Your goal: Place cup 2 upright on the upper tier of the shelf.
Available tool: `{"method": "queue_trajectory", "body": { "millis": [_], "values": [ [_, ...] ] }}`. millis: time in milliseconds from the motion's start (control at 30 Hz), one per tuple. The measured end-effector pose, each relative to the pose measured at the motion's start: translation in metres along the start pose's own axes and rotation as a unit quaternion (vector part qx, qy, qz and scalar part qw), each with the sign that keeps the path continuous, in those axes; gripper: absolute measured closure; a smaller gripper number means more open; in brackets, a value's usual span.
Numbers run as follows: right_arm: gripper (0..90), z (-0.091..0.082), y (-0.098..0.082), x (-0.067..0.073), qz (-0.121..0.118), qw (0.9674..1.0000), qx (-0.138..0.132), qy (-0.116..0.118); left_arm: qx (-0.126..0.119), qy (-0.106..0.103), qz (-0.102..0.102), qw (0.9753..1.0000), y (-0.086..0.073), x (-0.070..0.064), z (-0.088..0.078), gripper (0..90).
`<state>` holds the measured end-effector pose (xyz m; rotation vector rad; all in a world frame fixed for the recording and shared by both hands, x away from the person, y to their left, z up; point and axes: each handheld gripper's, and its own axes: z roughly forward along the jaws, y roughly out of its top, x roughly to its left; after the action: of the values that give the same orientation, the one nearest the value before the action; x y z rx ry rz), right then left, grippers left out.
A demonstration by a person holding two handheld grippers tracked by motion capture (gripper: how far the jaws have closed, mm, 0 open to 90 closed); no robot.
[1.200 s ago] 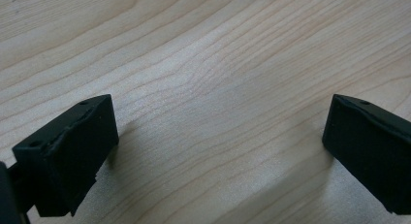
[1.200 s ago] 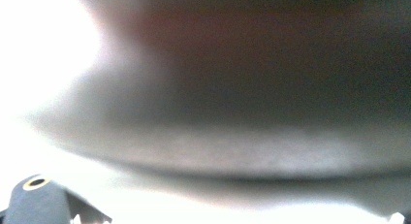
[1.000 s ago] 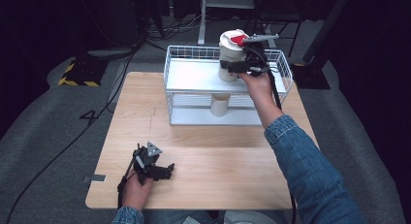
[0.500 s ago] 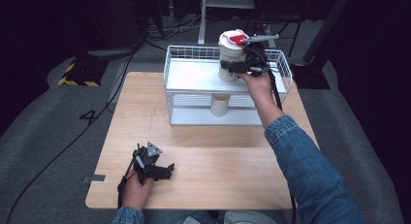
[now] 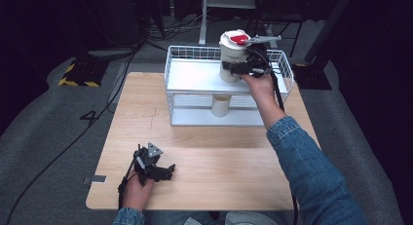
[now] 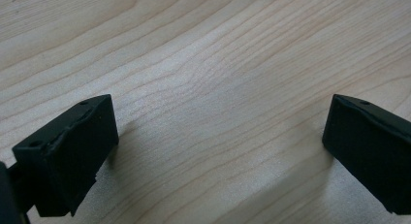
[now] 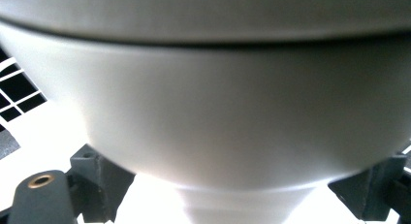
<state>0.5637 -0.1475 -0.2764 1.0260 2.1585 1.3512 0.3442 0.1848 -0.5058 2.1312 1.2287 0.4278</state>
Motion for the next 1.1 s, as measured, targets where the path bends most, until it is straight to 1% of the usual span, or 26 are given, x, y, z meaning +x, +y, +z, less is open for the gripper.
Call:
{"method": "queue_trajectory", "body": {
  "millis": [200,267,400,600,767,900,967,1100],
  "values": [
    [13.0,-0.001,0.0,-0.001,-0.002,1.0,0.0,0.001,0.0,0.0,-0.001,1.0,0.0,0.0,0.0,0.0],
    [7.6,-0.004,0.0,-0.001,-0.001,1.0,-0.005,-0.001,-0.001,0.0,-0.001,1.0,0.0,0.0,0.0,0.0],
    [5.3,-0.012,0.001,-0.001,-0.004,0.9999,-0.01,0.001,0.0,0.0,0.0,1.0,0.0,0.0,0.0,0.0],
    [5.1,-0.031,0.0,-0.002,-0.008,0.9996,-0.023,0.012,0.001,0.001,0.0,1.0,-0.001,0.0,0.0,0.0],
    [5.1,-0.049,-0.004,-0.004,-0.009,0.9993,-0.032,0.018,-0.001,0.004,-0.001,1.0,-0.001,0.0,-0.001,0.0],
    [5.1,-0.063,-0.01,-0.006,-0.013,0.9993,-0.029,0.023,-0.001,0.004,-0.001,1.0,-0.001,0.0,-0.001,0.0],
    [5.1,-0.07,-0.014,-0.005,-0.012,0.9992,-0.024,0.03,-0.001,0.005,-0.001,1.0,-0.002,0.0,-0.001,0.0],
    [5.2,-0.085,-0.021,-0.002,-0.018,0.9988,-0.028,0.036,-0.001,0.005,-0.001,1.0,-0.002,0.0,-0.001,0.0]
  ]
}}
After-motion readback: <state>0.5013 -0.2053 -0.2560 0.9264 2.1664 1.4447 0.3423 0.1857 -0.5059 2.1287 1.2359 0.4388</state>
